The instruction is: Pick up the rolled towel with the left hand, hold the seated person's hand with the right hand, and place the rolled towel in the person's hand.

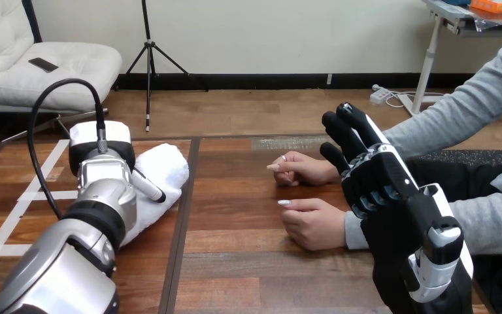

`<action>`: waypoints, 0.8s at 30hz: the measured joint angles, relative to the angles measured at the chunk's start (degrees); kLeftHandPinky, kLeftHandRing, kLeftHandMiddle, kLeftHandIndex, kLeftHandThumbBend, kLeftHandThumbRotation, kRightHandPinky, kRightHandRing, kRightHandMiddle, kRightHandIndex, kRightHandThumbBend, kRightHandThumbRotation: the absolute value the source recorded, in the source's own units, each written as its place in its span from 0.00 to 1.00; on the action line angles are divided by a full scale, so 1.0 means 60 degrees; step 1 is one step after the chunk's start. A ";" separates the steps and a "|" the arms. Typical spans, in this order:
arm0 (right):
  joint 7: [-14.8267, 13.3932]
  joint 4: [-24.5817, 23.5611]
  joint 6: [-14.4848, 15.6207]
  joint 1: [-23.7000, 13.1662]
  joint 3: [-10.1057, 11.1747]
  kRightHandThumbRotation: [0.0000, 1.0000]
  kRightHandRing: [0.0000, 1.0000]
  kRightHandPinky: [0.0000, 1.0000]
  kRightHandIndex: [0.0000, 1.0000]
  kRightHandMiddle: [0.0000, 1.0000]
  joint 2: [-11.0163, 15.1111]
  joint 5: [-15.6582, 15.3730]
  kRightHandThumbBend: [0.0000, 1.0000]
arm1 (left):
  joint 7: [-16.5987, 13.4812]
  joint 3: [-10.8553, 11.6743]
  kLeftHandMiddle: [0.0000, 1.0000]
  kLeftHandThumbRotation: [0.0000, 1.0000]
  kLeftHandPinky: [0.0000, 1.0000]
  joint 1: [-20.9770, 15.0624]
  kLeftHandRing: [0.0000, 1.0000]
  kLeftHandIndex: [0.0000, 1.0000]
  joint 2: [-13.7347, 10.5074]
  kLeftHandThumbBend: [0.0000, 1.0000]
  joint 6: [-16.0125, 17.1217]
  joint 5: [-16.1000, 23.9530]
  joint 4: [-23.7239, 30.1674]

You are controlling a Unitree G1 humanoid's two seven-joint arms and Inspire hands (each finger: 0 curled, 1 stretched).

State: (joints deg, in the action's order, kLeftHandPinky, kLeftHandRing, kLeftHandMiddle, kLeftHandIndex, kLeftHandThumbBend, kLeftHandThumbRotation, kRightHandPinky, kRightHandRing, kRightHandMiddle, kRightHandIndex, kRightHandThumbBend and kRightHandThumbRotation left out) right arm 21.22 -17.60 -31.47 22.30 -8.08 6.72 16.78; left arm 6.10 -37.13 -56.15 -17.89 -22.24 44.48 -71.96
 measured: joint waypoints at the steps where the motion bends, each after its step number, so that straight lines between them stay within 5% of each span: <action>1: 0.0000 0.0000 0.0000 0.0000 0.0000 1.00 1.00 1.00 0.94 0.94 0.0001 0.0002 0.93 | 0.0000 0.0020 0.72 0.43 0.46 0.0001 0.64 0.77 0.0021 0.94 -0.0022 -0.0033 0.0000; 12: 0.0004 0.0000 -0.0001 0.0000 -0.0001 1.00 1.00 1.00 0.94 0.94 0.0001 0.0005 0.93 | 0.0266 -0.0083 0.76 0.47 0.50 -0.0001 0.66 0.81 0.0168 0.96 -0.0139 -0.0129 -0.0003; 15: 0.0004 0.0000 -0.0002 0.0000 -0.0001 1.00 1.00 1.00 0.94 0.94 0.0002 0.0010 0.93 | 0.0600 -0.0226 0.74 0.52 0.49 -0.0004 0.65 0.78 0.0168 0.95 -0.0127 0.0023 -0.0007; 17: 0.0004 0.0000 -0.0003 0.0000 -0.0001 1.00 1.00 1.00 0.94 0.94 0.0003 0.0015 0.93 | 0.0864 -0.0368 0.72 0.57 0.49 -0.0005 0.66 0.70 0.0167 0.94 -0.0089 0.0156 -0.0015; 18: 0.0012 0.0000 -0.0003 0.0000 -0.0001 1.00 1.00 1.00 0.94 0.95 0.0004 0.0018 0.93 | 0.1382 -0.0680 0.69 0.62 0.50 -0.0005 0.67 0.62 0.0138 0.93 0.0065 0.0410 -0.0046; 24: 0.0012 -0.0001 -0.0004 -0.0001 -0.0001 1.00 1.00 1.00 0.94 0.95 0.0009 0.0017 0.93 | 0.1875 -0.0837 0.82 0.76 0.61 -0.0067 0.78 0.78 0.0130 0.99 -0.0022 0.0581 -0.0052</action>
State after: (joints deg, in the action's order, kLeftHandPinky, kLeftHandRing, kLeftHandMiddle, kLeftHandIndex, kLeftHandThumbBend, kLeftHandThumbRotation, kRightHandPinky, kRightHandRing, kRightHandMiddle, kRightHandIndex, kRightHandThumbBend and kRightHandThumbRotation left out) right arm 21.29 -17.60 -31.49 22.30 -8.09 6.78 16.88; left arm 17.35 -42.15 -56.55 -17.11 -22.37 47.97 -72.27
